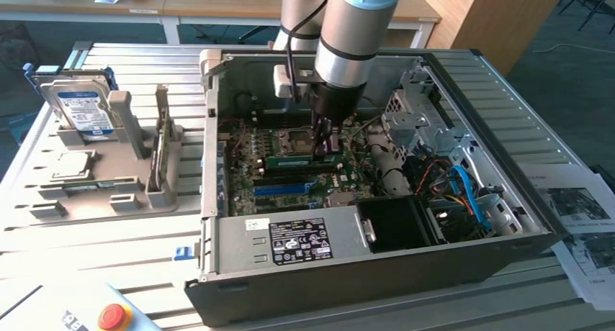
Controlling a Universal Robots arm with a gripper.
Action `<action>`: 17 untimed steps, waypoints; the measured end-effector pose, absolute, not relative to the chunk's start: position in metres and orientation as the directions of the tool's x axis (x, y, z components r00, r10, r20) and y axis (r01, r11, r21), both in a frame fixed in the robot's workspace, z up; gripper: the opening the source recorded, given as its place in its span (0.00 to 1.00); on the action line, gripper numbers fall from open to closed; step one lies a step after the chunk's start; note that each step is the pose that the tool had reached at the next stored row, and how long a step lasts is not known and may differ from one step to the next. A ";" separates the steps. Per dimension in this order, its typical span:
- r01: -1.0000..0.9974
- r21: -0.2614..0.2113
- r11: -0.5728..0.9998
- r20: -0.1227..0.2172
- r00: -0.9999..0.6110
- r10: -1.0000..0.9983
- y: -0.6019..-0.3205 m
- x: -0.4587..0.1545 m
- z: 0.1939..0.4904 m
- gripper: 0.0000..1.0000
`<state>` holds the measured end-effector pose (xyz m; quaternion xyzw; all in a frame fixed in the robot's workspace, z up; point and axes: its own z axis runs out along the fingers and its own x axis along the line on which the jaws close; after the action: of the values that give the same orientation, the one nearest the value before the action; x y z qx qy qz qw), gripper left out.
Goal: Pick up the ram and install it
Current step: 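Insert the ram into the slot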
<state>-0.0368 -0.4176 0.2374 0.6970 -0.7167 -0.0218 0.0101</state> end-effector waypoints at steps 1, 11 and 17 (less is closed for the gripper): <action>-0.999 0.045 0.027 -0.016 -0.028 -0.999 -0.418 -0.037 0.237 0.12; -0.999 0.045 0.027 -0.016 -0.028 -0.999 -0.418 -0.040 0.236 0.12; -0.999 0.045 0.027 -0.016 -0.028 -0.999 -0.418 -0.040 0.234 0.12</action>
<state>-0.0400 -0.4176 0.2344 0.6971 -0.7166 -0.0218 0.0102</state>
